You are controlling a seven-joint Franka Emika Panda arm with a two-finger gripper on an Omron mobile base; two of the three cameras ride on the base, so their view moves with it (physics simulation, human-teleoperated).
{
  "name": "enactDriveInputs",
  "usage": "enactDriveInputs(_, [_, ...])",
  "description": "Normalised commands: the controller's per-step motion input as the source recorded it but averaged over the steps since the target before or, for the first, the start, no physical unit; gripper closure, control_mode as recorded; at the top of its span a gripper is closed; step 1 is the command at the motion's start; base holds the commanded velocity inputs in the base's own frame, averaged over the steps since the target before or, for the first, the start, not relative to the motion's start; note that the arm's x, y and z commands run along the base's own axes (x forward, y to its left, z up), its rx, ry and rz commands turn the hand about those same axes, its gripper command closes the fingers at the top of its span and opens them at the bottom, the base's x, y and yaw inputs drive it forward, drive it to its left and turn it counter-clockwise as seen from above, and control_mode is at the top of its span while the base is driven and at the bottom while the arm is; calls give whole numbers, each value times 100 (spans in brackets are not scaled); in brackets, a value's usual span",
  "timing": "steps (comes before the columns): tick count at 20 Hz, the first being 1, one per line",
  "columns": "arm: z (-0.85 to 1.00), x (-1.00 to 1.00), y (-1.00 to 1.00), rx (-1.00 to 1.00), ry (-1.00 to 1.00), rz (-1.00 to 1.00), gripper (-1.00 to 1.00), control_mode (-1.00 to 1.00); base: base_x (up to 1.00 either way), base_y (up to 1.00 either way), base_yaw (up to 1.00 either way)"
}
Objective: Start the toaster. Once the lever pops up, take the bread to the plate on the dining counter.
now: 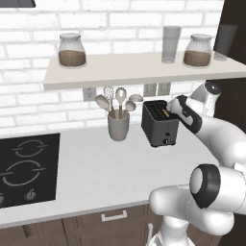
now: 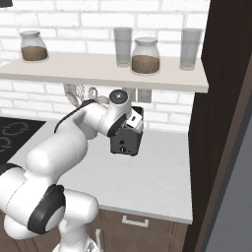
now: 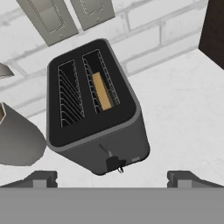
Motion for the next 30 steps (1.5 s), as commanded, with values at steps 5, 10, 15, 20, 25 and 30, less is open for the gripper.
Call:
enactDriveInputs(5, [0, 0, 0, 0, 0, 0, -100, -100, 0, 0, 0])
enactDriveInputs(10, [0, 0, 0, 0, 0, 0, -100, -100, 0, 0, 0])
enactDriveInputs(15, [0, 0, 0, 0, 0, 0, -100, -100, 0, 0, 0])
enactDriveInputs(20, [0, 0, 0, 0, 0, 0, -100, -100, 0, 0, 0])
enactDriveInputs(25, [0, 0, 0, 0, 0, 0, -100, -100, 0, 0, 0])
enactDriveInputs(30, [0, 0, 0, 0, 0, 0, -100, -100, 0, 0, 0])
